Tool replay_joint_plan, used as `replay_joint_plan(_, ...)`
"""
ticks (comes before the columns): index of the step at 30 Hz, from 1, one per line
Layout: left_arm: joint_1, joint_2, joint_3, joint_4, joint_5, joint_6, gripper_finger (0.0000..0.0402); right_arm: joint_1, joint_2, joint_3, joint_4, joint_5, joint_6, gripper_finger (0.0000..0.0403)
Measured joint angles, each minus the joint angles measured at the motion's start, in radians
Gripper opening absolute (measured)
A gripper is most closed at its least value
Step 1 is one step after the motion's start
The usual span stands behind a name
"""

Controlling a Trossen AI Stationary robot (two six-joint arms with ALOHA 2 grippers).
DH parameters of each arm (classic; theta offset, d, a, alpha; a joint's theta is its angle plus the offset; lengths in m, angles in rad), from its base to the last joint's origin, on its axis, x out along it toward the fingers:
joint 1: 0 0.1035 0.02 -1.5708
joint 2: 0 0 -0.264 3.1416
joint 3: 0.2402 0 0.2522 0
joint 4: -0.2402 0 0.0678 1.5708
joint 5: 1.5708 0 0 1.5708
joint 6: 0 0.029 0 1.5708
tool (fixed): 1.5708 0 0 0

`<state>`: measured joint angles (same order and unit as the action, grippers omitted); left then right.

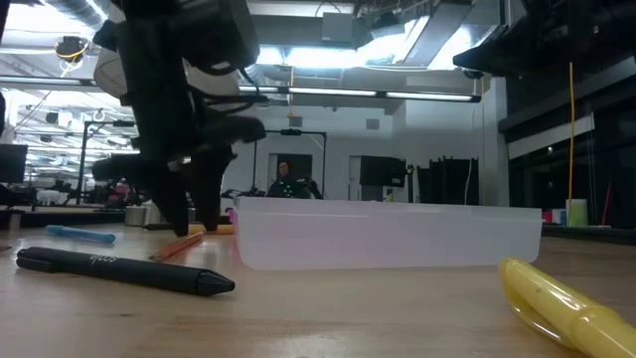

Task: Pick & place school supplies into a supply box
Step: Put the orange pencil into the pink supply box

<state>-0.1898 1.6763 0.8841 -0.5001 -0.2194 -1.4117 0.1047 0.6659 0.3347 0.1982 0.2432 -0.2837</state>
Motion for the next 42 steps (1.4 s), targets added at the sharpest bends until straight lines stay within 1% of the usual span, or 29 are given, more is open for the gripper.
replay_joint_plan(5,0.0,0.021,0.002,0.016,0.004,-0.006,0.0171,0.0,0.0,0.0,0.0,0.0,-0.013,0.0035)
replay_joint_plan(16,-0.002,0.019,0.003,0.006,0.075,-0.031,0.0171,0.0,0.0,0.0,-0.001,0.0,-0.012,0.0035)
replay_joint_plan(21,-0.003,0.019,0.003,-0.017,0.099,-0.043,0.0168,0.0,0.0,0.0,-0.008,0.0,0.013,0.0035)
replay_joint_plan(25,-0.004,0.02,0.004,-0.06,0.132,-0.045,0.0152,0.0,0.0,0.0,-0.019,0.0,0.018,0.0035)
replay_joint_plan(32,-0.005,0.02,0.003,-0.085,0.137,-0.045,0.012,0.0,0.0,0.0,-0.045,0.0,0.025,0.0035)
replay_joint_plan(36,-0.006,0.02,0.003,-0.114,0.147,-0.045,0.0102,0.0,0.0,0.0,-0.058,0.0,0.07,0.0035)
replay_joint_plan(42,-0.006,0.02,0.002,-0.133,0.152,-0.032,0.0078,0.0,0.0,0.0,-0.07,0.0,0.07,0.0035)
